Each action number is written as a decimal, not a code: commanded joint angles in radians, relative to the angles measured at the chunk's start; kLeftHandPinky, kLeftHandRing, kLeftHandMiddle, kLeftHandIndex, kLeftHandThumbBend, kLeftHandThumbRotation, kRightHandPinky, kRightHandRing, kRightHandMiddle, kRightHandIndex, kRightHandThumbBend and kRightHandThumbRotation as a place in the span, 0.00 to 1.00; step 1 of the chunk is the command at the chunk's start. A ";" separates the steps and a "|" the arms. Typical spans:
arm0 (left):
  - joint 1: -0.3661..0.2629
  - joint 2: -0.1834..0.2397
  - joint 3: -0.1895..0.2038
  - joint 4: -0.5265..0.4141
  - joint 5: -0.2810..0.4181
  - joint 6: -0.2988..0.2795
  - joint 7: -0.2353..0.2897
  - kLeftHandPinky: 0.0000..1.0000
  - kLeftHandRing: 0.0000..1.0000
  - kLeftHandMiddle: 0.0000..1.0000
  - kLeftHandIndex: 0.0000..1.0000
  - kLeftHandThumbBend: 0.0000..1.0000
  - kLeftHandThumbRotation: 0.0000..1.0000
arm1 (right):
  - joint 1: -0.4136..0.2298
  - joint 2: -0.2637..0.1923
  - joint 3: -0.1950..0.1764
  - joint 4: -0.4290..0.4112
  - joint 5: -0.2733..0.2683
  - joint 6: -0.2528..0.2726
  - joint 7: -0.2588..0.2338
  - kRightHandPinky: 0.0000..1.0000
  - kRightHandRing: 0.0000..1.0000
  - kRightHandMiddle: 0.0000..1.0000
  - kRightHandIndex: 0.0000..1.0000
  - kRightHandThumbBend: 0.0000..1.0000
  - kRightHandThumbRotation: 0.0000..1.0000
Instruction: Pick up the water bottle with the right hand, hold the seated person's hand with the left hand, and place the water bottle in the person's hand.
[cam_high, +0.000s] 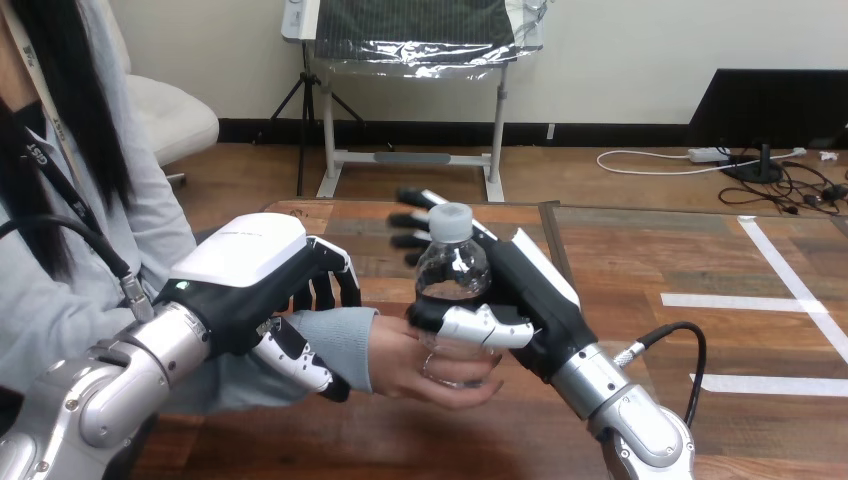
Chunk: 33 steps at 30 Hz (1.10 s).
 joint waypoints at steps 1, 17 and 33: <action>-0.052 -0.007 0.013 -0.040 0.004 -0.001 0.034 0.49 0.53 0.58 0.63 1.00 0.34 | -0.049 -0.002 0.008 0.001 -0.003 -0.014 -0.020 1.00 1.00 0.99 1.00 1.00 0.70; -0.020 0.003 0.016 -0.060 0.019 0.010 0.037 0.79 0.82 0.83 0.85 1.00 0.43 | -0.066 -0.032 -0.006 0.031 0.000 -0.025 -0.057 1.00 1.00 1.00 1.00 1.00 0.78; 0.018 0.019 0.013 -0.092 0.053 0.041 0.022 0.91 0.96 0.98 0.99 1.00 0.44 | -0.073 -0.066 -0.021 0.048 0.014 -0.041 -0.057 1.00 1.00 0.99 1.00 1.00 0.80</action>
